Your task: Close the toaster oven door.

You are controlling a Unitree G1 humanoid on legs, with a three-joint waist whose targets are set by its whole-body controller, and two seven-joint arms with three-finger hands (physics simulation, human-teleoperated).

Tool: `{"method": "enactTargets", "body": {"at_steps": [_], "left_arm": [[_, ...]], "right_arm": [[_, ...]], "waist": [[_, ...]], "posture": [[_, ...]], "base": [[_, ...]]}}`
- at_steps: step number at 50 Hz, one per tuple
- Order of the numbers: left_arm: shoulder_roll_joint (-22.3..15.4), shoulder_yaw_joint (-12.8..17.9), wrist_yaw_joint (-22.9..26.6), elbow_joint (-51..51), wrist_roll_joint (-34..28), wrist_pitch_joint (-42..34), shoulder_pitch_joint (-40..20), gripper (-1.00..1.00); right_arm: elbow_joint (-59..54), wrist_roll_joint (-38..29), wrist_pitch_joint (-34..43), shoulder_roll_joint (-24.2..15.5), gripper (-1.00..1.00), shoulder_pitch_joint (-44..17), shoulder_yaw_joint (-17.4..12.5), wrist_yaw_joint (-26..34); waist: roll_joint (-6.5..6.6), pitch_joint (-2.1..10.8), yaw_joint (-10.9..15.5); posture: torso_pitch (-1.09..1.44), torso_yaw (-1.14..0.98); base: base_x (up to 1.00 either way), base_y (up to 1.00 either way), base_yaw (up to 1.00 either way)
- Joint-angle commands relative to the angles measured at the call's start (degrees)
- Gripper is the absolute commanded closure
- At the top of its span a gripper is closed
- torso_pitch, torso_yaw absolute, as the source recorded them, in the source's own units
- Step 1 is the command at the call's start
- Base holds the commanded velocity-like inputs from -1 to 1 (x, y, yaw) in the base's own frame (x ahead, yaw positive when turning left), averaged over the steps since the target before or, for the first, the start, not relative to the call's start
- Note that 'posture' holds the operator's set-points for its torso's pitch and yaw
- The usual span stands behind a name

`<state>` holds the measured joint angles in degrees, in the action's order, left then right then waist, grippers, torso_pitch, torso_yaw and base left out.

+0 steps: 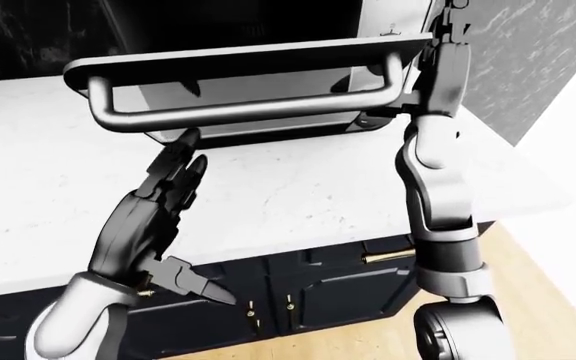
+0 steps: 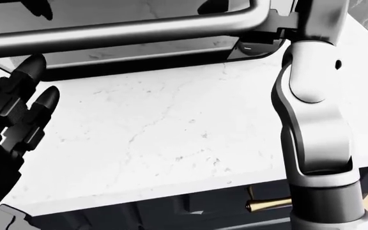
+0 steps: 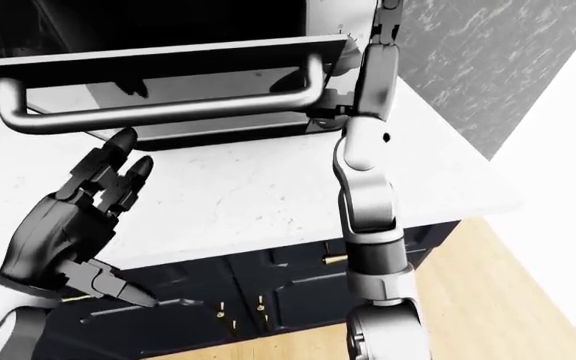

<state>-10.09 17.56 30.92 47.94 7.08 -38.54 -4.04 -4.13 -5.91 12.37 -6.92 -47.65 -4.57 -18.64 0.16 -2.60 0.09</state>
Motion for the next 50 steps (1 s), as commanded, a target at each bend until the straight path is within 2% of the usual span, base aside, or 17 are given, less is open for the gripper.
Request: {"method": "enactTargets", "body": {"at_steps": [1,12,25,50], "left_arm": [[-0.64,-0.08,-0.34,0.51,-0.38,2.33,-1.26,-1.00],[-2.38,-1.73,-1.38,-2.77,-0.68,0.27,-6.27,-1.00],[-5.24,-1.41,-4.83,-5.17,2.05,-2.62,-13.61,-1.00],[-9.28,-1.59,-6.68,-10.67,3.87,-1.95,-20.24,-1.00]], "right_arm": [[2.58,0.21,-1.95,-0.13,-1.00,-2.80,0.47,-0.08],[3.15,0.31,-1.58,-0.08,-1.00,-2.48,0.52,-0.05],[3.42,0.31,-1.68,-0.10,-1.00,-1.91,0.46,0.10],[0.97,0.11,-1.84,-1.39,-1.00,-2.87,-0.46,-3.58]], "waist": [[-0.15,1.42,0.33],[-0.19,1.51,0.31],[-0.31,1.49,0.51],[-0.03,1.49,0.39]], "posture": [[0.00,0.00],[0.00,0.00],[0.00,0.00],[0.00,0.00]], "base": [[0.00,0.00,0.00],[0.00,0.00,0.00],[0.00,0.00,0.00],[0.00,0.00,0.00]]}}
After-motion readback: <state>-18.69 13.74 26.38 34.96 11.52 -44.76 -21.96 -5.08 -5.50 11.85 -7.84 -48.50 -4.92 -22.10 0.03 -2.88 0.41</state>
